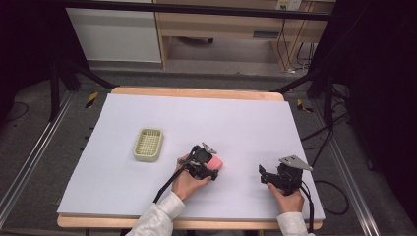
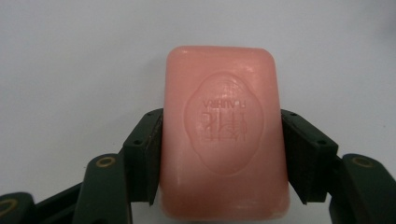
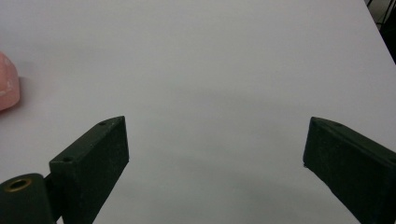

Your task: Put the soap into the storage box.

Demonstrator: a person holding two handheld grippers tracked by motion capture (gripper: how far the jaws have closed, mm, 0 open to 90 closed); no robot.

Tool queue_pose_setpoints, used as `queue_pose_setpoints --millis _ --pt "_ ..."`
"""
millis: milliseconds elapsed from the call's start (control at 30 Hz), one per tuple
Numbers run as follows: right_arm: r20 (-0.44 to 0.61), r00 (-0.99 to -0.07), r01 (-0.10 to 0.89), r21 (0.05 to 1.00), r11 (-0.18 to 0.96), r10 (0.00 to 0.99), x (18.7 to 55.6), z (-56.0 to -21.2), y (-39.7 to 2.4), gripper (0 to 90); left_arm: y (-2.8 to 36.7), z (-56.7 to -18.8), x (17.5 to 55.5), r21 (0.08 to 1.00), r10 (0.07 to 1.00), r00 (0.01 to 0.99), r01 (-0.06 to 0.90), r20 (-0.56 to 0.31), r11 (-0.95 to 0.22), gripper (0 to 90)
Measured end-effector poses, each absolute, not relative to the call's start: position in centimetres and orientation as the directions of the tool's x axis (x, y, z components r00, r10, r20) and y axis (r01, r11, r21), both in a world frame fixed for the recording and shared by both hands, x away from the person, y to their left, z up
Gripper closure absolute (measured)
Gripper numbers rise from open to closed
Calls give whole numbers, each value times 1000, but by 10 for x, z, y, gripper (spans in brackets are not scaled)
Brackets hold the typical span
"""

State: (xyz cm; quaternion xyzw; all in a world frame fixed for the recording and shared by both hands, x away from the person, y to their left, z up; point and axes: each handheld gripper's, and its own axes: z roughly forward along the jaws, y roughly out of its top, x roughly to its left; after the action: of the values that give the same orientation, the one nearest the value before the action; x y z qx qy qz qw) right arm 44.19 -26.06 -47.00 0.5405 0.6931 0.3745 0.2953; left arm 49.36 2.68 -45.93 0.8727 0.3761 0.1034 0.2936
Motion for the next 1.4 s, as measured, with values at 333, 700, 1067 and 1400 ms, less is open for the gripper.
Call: queue_pose_setpoints --millis 333,700,1067,1400 --pt "-4 -242 526 840 135 970 442 -470 -261 72 39 -444 486 613 707 706 574 -34 -543 371" --pt "-4 -241 528 838 135 971 442 -470 -260 71 61 -429 481 629 711 702 566 -30 -533 371" --pt "-8 -240 527 839 138 971 442 -470 -260 71 88 -416 476 645 733 680 567 -17 -512 371" --pt "-9 -239 526 839 138 971 442 -470 -260 71 112 -408 474 660 758 651 579 -22 -478 372"
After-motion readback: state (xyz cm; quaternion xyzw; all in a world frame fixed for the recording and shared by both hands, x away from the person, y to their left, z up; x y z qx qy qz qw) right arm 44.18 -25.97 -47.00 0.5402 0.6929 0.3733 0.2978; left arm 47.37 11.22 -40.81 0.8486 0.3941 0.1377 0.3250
